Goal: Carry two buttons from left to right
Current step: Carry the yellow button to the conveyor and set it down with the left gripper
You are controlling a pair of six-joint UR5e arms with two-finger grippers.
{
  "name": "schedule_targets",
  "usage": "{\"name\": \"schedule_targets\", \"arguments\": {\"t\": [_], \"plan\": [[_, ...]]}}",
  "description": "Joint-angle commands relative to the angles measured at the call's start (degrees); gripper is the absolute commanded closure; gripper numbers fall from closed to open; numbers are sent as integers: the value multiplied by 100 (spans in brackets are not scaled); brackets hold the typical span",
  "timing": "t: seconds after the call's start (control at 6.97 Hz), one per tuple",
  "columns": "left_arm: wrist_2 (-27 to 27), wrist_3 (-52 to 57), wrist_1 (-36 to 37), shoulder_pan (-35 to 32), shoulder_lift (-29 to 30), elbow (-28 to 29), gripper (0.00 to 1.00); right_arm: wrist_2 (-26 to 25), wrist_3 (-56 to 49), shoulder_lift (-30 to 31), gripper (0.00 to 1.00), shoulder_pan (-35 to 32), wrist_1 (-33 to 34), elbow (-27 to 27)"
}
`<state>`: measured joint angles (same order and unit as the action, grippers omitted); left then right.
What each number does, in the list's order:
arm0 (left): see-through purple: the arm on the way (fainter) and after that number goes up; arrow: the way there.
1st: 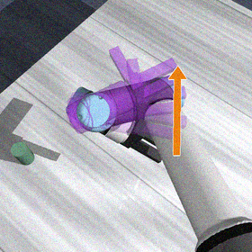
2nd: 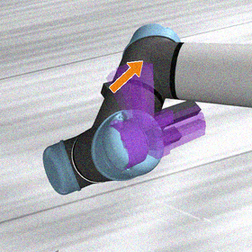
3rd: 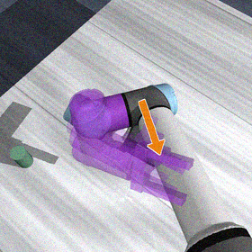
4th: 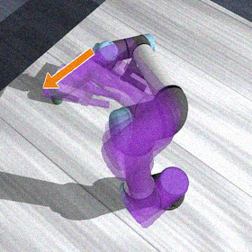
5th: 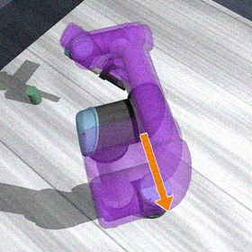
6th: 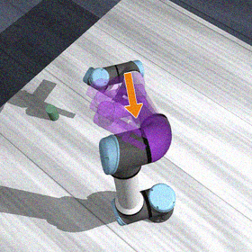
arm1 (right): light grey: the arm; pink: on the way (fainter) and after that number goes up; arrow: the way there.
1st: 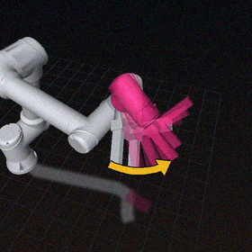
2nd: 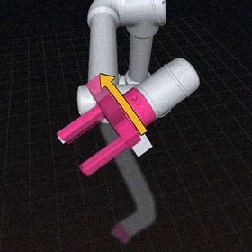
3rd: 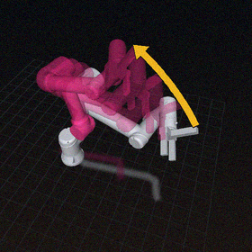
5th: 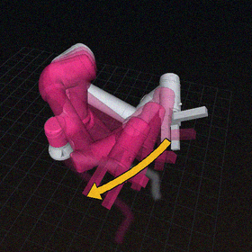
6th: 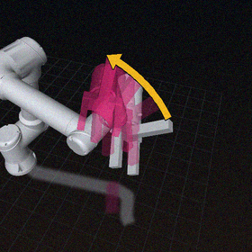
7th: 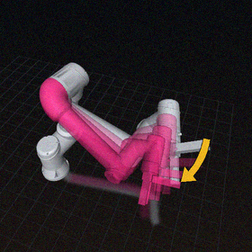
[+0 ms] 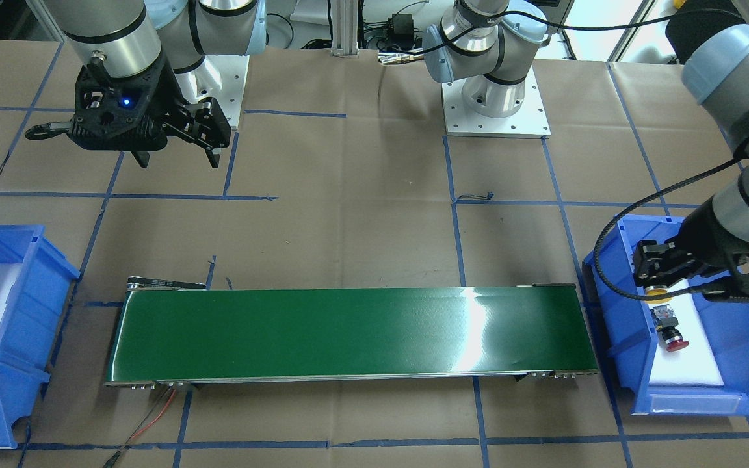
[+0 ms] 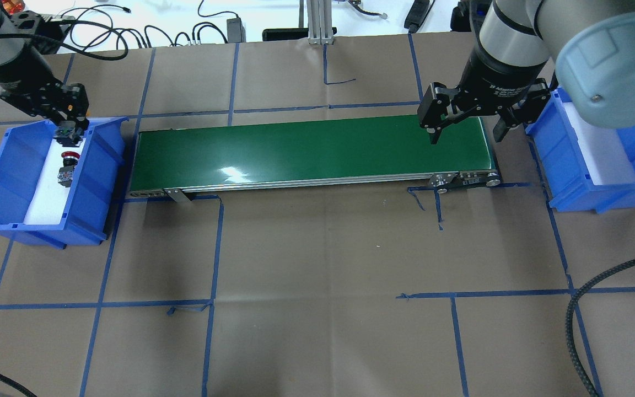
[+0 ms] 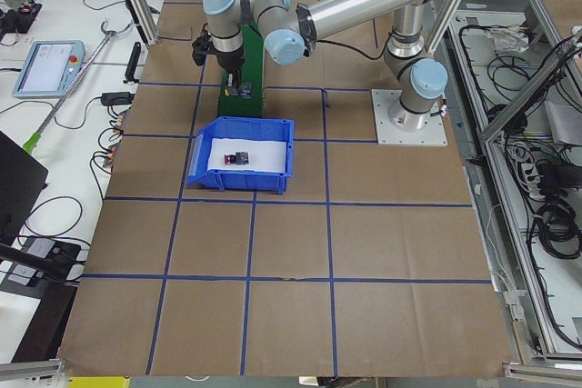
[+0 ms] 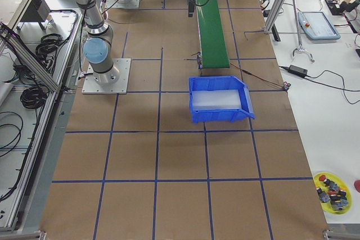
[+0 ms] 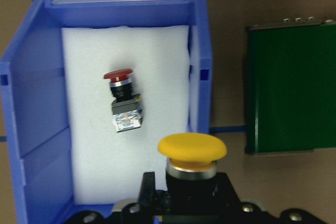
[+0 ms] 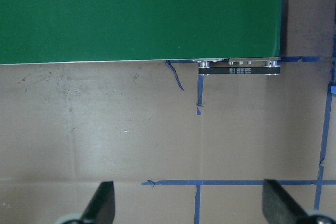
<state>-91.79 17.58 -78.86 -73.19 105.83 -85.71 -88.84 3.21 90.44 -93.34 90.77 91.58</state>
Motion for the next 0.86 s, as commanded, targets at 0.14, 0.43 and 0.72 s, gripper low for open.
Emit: {"name": "schedule_targets", "arguments": {"t": [0.14,0.43,0.72], "plan": [[-49,-1018,929,-888,559,-147,100,-1,-13,-9,0,0,2,0],[-41,-1204,1196,-1126,911,-165,100,-1,-5,-9,0,0,2,0],[-58,-1178,1286,-1197,1124,-226,100,-1,-5,-9,0,0,11,0]]}}
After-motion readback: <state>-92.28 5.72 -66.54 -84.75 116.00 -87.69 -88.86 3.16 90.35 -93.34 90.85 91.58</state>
